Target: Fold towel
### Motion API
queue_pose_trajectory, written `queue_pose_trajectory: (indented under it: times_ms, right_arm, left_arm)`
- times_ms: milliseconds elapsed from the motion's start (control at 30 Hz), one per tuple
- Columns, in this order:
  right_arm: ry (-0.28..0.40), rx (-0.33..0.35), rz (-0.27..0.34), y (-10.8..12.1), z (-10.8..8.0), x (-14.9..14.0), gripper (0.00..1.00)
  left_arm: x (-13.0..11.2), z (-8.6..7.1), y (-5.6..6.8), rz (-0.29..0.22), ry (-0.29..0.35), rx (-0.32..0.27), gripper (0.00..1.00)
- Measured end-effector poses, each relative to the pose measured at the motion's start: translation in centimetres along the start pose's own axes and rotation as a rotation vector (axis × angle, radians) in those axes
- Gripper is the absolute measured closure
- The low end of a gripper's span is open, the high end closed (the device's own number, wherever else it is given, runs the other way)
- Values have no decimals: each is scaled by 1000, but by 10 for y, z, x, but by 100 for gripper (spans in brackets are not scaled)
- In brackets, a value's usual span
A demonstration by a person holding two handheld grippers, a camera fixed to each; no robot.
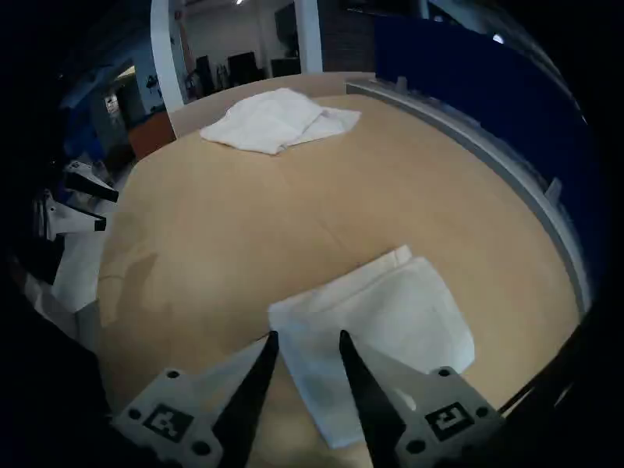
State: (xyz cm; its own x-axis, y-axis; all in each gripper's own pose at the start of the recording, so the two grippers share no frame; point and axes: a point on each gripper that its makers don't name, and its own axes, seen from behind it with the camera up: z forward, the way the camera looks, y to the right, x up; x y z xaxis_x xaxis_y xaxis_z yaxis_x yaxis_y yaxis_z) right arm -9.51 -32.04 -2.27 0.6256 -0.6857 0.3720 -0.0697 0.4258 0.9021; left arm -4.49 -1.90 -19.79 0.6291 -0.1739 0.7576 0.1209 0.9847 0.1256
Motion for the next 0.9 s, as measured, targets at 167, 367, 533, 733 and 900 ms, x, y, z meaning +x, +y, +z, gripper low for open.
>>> queue_pose_trajectory:
  times_ms: [167, 367, 533, 733, 900]
  right_arm:
    - [20, -68, -3, 12, -11, 0, 3]
    - [32, -97, 19, 18, -20, -4, 3]
    - [27, -120, 44, 20, -26, -16, 3]
    - [6, -150, 80, 21, -36, -41, 3]
    - [-8, -171, 118, 21, -44, -62, 3]
  left_arm:
    - [1, -1, 1, 1, 1, 0, 7]
    - [3, 0, 6, 6, 2, -9, 7]
    - [5, 1, 9, 13, 2, -12, 7]
    - [6, 1, 12, 17, 3, -19, 7]
    - [7, 2, 14, 24, 3, -21, 7]
